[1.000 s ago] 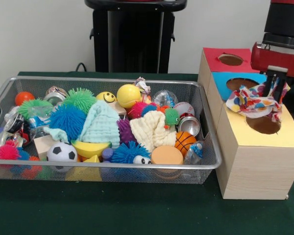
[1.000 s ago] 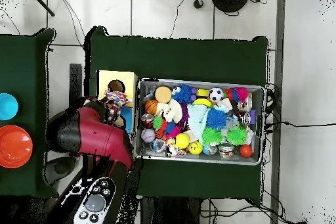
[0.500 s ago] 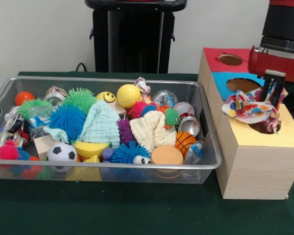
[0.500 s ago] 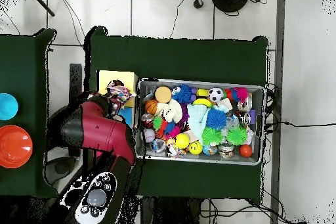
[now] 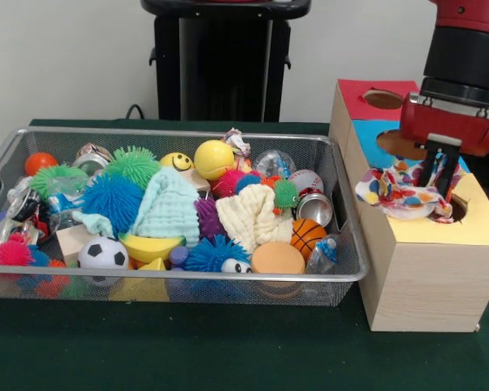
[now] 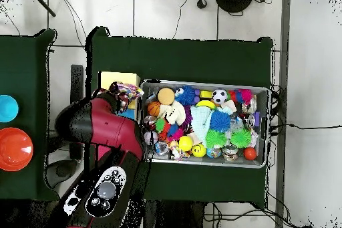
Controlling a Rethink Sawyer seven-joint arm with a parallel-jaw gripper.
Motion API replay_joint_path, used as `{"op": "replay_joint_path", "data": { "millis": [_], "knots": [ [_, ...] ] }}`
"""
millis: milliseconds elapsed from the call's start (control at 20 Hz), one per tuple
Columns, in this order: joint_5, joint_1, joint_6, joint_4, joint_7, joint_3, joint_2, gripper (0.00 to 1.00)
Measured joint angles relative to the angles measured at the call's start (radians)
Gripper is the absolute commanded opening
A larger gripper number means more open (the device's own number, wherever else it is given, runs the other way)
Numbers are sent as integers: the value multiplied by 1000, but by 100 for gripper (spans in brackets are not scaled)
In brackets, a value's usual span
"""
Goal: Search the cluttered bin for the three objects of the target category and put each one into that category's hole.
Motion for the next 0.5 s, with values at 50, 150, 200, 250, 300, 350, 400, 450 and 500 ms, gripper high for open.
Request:
{"op": "replay_joint_path", "data": {
  "millis": [50, 150, 200, 250, 300, 350, 400, 450, 500],
  "knots": [
    [0, -1, -2, -3, 0, 0, 3, 0],
    [0, -4, -10, -13, 0, 0, 16, 0],
    [0, -4, -13, -16, 0, 0, 19, 0],
    [0, -4, -16, -18, 0, 0, 22, 0],
    [0, -4, -21, -22, 0, 0, 27, 0],
    [0, -4, -29, -27, 0, 0, 33, 0],
    [0, -4, -31, -28, 0, 0, 34, 0],
    [0, -4, -35, -30, 0, 0, 38, 0],
    [0, -3, -38, -33, 0, 0, 41, 0]
  ]
}}
